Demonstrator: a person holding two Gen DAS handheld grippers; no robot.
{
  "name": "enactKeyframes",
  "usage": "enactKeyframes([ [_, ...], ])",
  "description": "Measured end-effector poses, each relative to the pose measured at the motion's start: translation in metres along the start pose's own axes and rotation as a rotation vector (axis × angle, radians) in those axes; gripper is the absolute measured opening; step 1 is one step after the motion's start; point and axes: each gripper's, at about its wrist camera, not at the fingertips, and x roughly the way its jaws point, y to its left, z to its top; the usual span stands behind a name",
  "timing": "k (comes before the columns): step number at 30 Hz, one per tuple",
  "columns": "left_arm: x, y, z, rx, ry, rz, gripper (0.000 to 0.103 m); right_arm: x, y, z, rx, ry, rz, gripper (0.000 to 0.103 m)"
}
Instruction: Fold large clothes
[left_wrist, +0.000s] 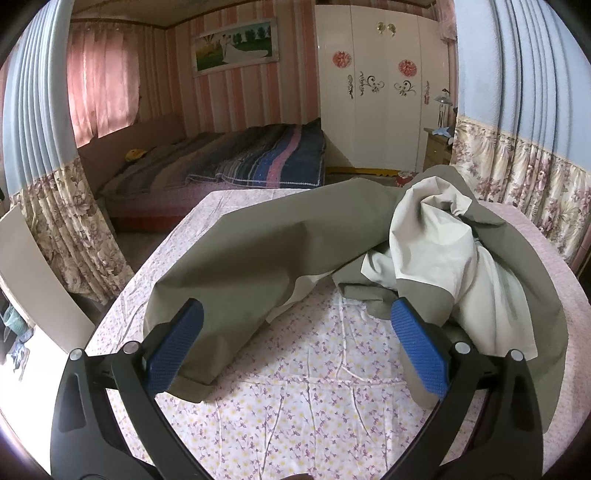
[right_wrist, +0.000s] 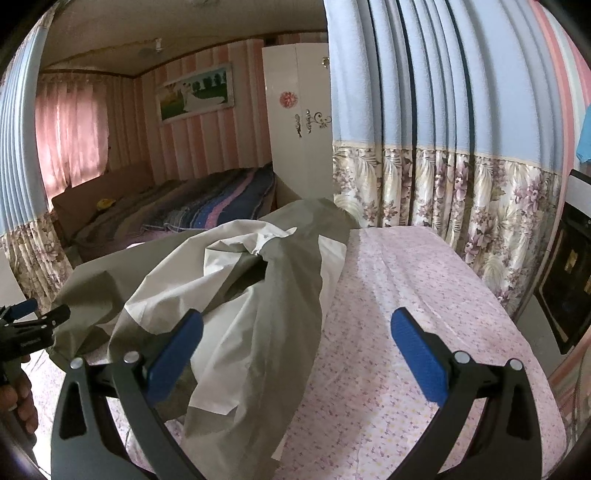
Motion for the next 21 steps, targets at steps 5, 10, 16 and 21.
enactKeyframes([
  [5,0.009,0.003,0.002,0.004,0.006,0.005,0.1,0.008,0.006,0.003,-0.008,0.004,0.001,0.101],
  [10,0.025,0.007,0.008,0.016,0.003,0.021,0.1,0.024,0.019,0.009,-0.029,0.012,0.007,0.101],
  [16,0.053,0.023,0.017,-0.003,0.017,0.051,0.1,0.044,0.047,0.018,-0.018,0.034,0.087,0.101],
  [21,0.07,0.033,0.018,-0.009,0.03,0.069,0.1,0.063,0.093,0.016,-0.079,0.044,0.139,0.101],
])
